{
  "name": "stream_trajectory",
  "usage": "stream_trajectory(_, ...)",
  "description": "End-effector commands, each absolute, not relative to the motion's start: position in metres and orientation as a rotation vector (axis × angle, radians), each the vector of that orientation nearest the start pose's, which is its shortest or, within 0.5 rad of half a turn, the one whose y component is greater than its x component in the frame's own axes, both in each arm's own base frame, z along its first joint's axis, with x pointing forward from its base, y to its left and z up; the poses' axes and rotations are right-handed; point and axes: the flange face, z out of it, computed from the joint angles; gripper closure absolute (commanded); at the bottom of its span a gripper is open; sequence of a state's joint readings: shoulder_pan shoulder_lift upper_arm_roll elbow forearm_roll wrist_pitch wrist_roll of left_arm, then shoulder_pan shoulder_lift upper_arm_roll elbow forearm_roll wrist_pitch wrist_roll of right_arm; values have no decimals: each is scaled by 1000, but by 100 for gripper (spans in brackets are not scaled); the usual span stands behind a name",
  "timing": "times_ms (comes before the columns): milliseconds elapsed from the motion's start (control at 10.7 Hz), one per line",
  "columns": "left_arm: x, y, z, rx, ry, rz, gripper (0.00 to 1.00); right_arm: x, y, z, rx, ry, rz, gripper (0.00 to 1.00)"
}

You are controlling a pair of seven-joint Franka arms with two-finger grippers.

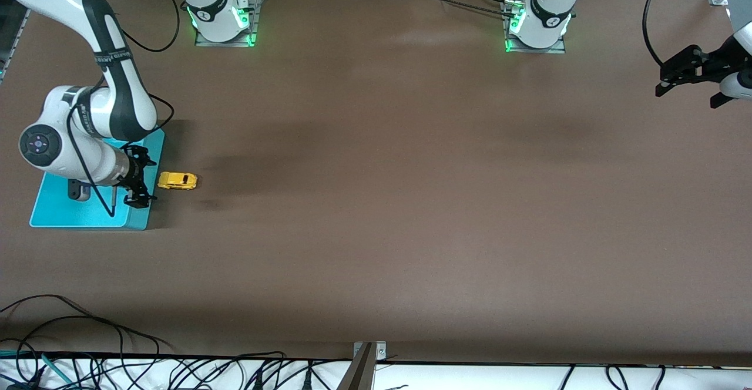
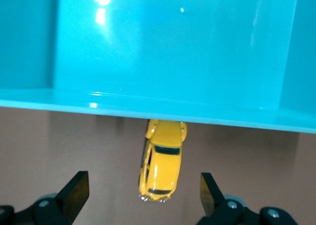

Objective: Wind up and store yellow beetle car
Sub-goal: 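Lower the right gripper over the car and close on it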

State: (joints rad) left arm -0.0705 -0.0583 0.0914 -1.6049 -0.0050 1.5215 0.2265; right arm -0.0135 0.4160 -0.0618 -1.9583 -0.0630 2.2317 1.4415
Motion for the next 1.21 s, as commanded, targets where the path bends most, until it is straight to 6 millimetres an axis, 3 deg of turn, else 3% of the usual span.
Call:
stream_trajectory(0,533,12,640,-3131,291,60,0,576,-46,217,-2403,2264,111,0)
stream_trajectory(280,534,11,638,-3129,298,70,0,557,-45,195,-2407,2244,87,0)
stream_trajectory(560,535,12,634,-3127,293,80,0,553,-40,179,-2415,2226,72,2)
stream_trajectory(653,535,11,634,-3128,295,85,0,553,-40,175,-2413,2231,72,44)
stream_trajectory(747,535,11,634,-3129,296,85,0,554,-40,175,-2403,2243,67,75)
stream_trajectory(840,535,11,634,-3131,294,84,0,555,-37,179,-2420,2236,37,90)
stream_trajectory(1120,535,11,634,-3130,296,89,0,558,-35,185,-2425,2252,2,93)
